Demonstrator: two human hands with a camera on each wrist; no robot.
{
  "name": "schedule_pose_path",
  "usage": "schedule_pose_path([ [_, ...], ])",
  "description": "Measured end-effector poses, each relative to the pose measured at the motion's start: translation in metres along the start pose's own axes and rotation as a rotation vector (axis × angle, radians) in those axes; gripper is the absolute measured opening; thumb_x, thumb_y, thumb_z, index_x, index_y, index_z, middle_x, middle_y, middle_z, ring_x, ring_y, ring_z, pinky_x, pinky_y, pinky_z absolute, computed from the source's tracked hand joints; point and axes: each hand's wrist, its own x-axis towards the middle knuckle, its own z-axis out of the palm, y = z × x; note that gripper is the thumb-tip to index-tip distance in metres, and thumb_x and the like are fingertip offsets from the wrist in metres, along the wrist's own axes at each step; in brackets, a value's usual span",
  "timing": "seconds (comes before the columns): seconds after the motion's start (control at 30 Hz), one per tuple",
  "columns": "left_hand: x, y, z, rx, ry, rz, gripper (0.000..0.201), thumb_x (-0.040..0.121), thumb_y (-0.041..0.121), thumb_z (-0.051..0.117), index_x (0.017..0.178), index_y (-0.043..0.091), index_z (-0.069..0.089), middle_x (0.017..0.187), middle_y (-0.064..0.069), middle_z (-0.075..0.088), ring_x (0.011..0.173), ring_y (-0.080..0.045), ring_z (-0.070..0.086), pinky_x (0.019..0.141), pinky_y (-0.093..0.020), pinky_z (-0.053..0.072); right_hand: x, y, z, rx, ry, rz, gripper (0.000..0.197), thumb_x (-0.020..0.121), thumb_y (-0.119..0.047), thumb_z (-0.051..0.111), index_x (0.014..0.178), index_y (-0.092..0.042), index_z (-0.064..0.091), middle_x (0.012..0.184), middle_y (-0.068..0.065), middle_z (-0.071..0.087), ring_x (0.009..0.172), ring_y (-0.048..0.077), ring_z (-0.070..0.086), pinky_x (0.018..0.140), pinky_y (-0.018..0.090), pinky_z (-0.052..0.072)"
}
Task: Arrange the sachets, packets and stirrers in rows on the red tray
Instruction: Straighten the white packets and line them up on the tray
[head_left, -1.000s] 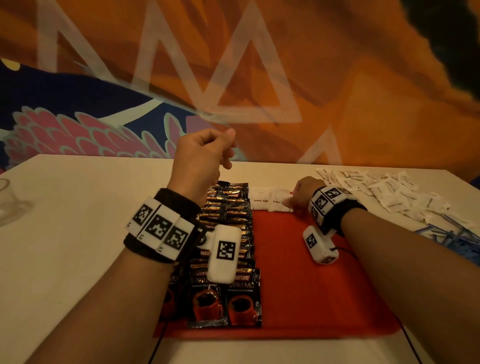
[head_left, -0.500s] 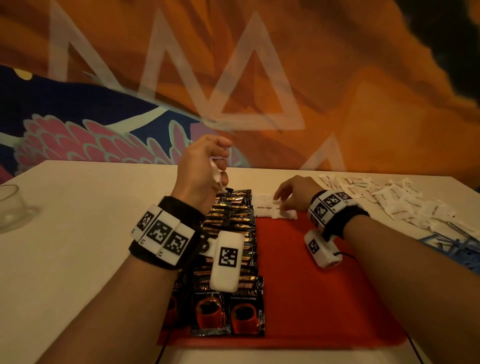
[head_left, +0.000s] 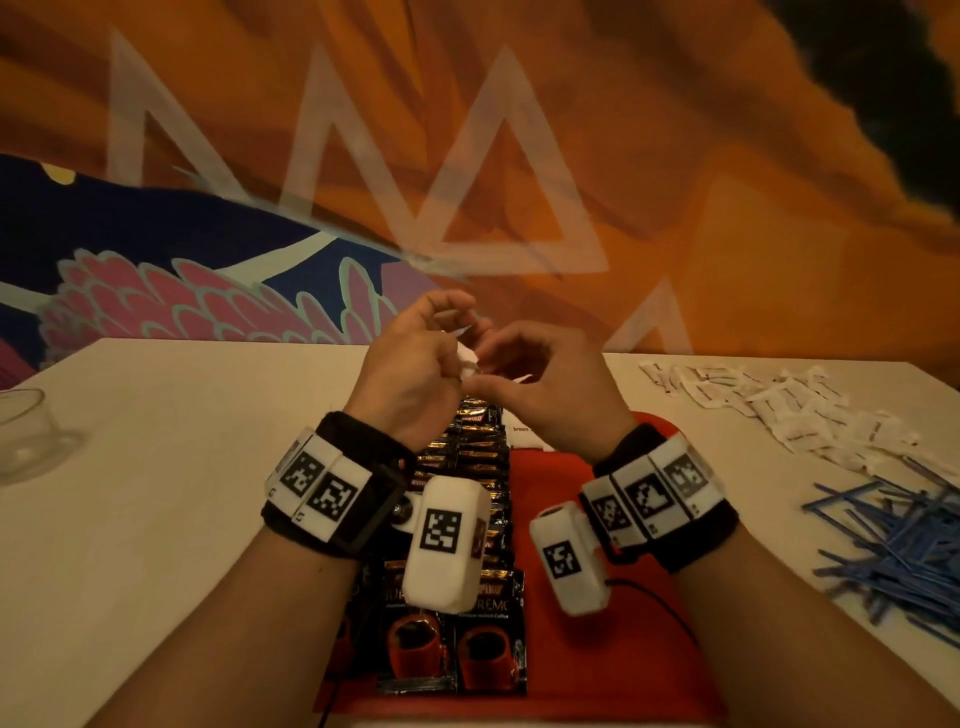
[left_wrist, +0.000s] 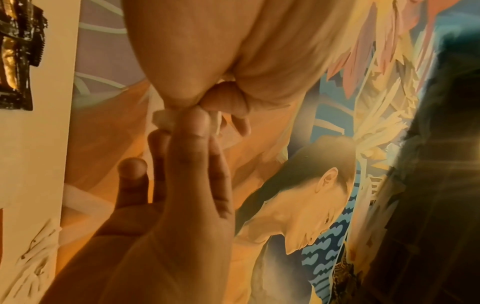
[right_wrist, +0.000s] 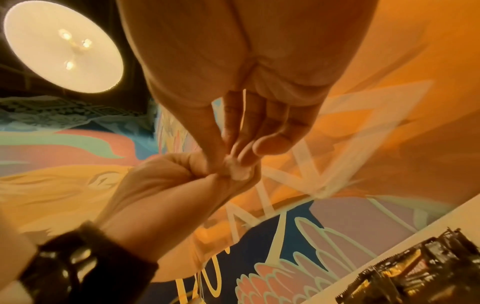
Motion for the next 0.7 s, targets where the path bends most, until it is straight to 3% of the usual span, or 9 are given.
schedule_pose_path([
  [0.17,0.002,-0.007,0.001,-0.020,-0.041,-0.010,0.056,0.067,-0.025,0.018,0.095,0.007,0.055,0.099,-0.012,0.052,0.096,-0.026,0.056,0.066,-0.029,0.056,-0.004,0.010,0.004,0.019,0.099,0.059,0.024,0.074,-0.014,0.085,0.083,-0.027,0.067,0.078,-0.008,0.069,0.076,0.006,0.068,0.075,0.035,0.058],
  [0.3,0.002,-0.008,-0.003,0.243,-0.131,0.048,0.053,0.073,-0.025,0.033,0.101,0.008,0.063,0.111,-0.017,0.059,0.106,-0.031,0.059,0.084,-0.034,0.053,-0.003,0.012,0.001,0.123,0.132,0.121,0.024,0.077,-0.013,0.082,0.089,-0.023,0.064,0.078,-0.001,0.069,0.074,0.015,0.069,0.070,0.033,0.057],
  [0.37,0.002,-0.007,-0.007,0.433,-0.167,0.117,0.037,0.081,-0.017,0.052,0.101,0.010,0.067,0.111,-0.018,0.066,0.108,-0.031,0.064,0.091,-0.036,0.055,-0.001,0.011,-0.002,0.229,0.140,0.161,0.023,0.081,-0.007,0.077,0.093,-0.020,0.062,0.079,0.003,0.070,0.071,0.014,0.069,0.062,0.026,0.053],
  [0.43,0.003,-0.006,-0.011,0.515,-0.151,0.153,0.026,0.088,-0.011,0.060,0.102,0.010,0.068,0.107,-0.017,0.069,0.102,-0.030,0.067,0.092,-0.038,0.056,0.000,0.011,-0.005,0.304,0.149,0.175,0.020,0.084,-0.005,0.074,0.095,-0.016,0.061,0.081,0.005,0.069,0.070,0.013,0.067,0.059,0.025,0.050],
  [0.53,0.005,-0.006,-0.014,0.475,-0.081,0.178,0.025,0.090,-0.010,0.060,0.102,0.010,0.067,0.099,-0.010,0.069,0.093,-0.022,0.069,0.085,-0.033,0.058,-0.003,0.012,-0.007,0.342,0.137,0.144,0.023,0.082,-0.009,0.078,0.099,-0.013,0.063,0.089,0.005,0.069,0.077,0.012,0.066,0.062,0.025,0.051],
  [0.6,0.005,-0.006,-0.014,0.421,-0.077,0.158,0.027,0.089,-0.010,0.061,0.106,0.010,0.066,0.103,-0.014,0.068,0.092,-0.020,0.070,0.078,-0.030,0.058,-0.005,0.012,-0.007,0.280,0.125,0.118,0.032,0.076,-0.012,0.083,0.102,-0.011,0.065,0.098,0.008,0.072,0.086,0.017,0.069,0.070,0.028,0.056],
  [0.7,0.005,-0.005,-0.013,0.389,-0.103,0.116,0.028,0.088,-0.009,0.062,0.109,0.009,0.066,0.112,-0.022,0.063,0.097,-0.024,0.068,0.078,-0.028,0.058,-0.006,0.013,-0.005,0.216,0.185,0.105,0.025,0.078,-0.009,0.081,0.098,-0.011,0.068,0.094,0.013,0.072,0.081,0.017,0.068,0.071,0.033,0.056],
])
